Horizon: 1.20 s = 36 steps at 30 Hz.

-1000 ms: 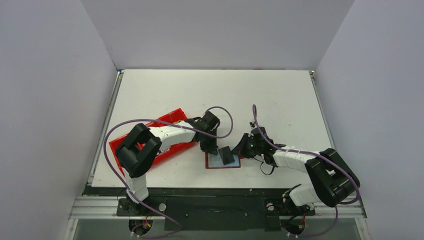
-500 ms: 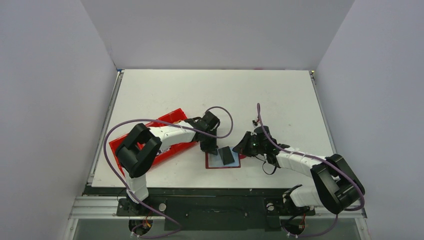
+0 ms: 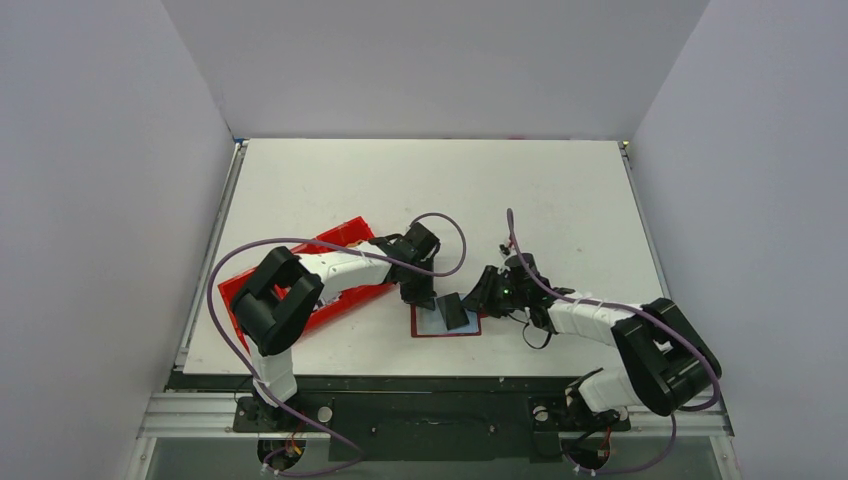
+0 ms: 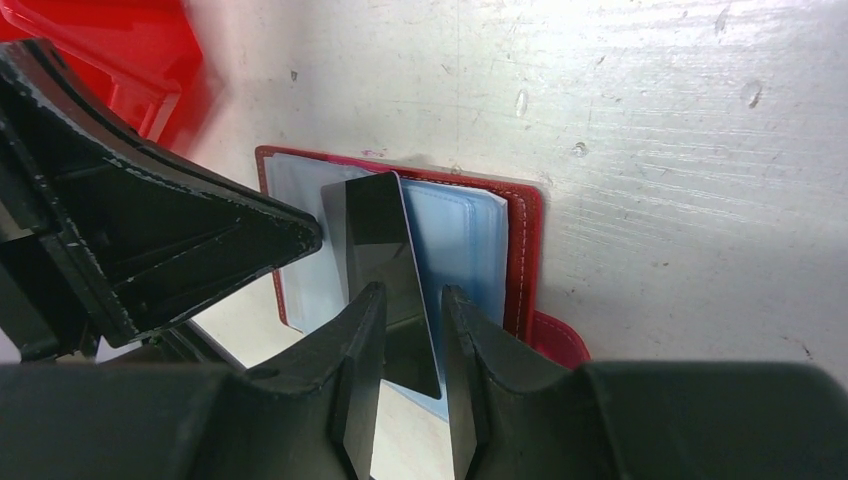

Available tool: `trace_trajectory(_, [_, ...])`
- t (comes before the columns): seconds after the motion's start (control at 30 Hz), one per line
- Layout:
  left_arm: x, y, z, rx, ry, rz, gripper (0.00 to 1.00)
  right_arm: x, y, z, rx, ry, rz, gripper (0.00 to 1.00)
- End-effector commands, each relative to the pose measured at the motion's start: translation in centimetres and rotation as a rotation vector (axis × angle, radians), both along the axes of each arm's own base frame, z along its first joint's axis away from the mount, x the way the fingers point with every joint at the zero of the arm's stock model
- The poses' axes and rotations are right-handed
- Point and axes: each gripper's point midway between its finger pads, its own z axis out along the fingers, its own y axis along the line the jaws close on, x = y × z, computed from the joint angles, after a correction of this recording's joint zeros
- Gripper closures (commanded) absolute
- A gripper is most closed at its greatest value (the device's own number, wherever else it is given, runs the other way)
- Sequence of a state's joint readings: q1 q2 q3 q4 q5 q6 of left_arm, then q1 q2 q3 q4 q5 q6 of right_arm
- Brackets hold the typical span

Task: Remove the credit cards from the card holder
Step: Remove the credit card from the card holder.

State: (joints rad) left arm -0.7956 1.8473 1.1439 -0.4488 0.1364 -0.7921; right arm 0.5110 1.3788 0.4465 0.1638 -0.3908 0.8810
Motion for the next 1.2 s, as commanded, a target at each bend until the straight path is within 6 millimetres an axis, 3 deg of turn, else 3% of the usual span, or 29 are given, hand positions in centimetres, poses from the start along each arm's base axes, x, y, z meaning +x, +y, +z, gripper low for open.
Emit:
trace_trajectory(0.0, [-0.2, 1.4, -2.4, 0.087, 0.013, -0.001, 1.0, 0.8, 0.7, 0.5, 0.021, -0.043, 0.019, 0.76])
trace_trajectory(0.5, [-0.4, 1.2, -2.9, 0.087, 0.022, -0.007, 1.0, -0.1, 2.3, 0.7, 0.065, -0.024, 0.055, 0.77])
trace_trajectory(0.7, [-0.4, 1.2, -3.0, 0.088, 0.022, -0.007, 1.0, -0.2, 2.5, 0.8, 0.074, -0.017, 0.05, 0.84])
trace_trajectory(0.8, [-0.5, 1.3, -3.1, 0.091, 0.024, -0.006, 1.0, 0.0, 2.5, 0.7, 0.089, -0.012, 0.04, 0.92])
trace_trajectory(0.9, [-0.6, 1.4, -3.1, 0.094, 0.024, -0.006, 1.0, 0.0, 2.4, 0.6, 0.107, 0.0, 0.02, 1.0])
trace_trajectory(1.17, [-0.7, 1.7, -3.3, 0.099, 0.029, -0.004, 1.0, 0.7, 0.5, 0.9, 0.082, -0.019, -0.038, 1.0])
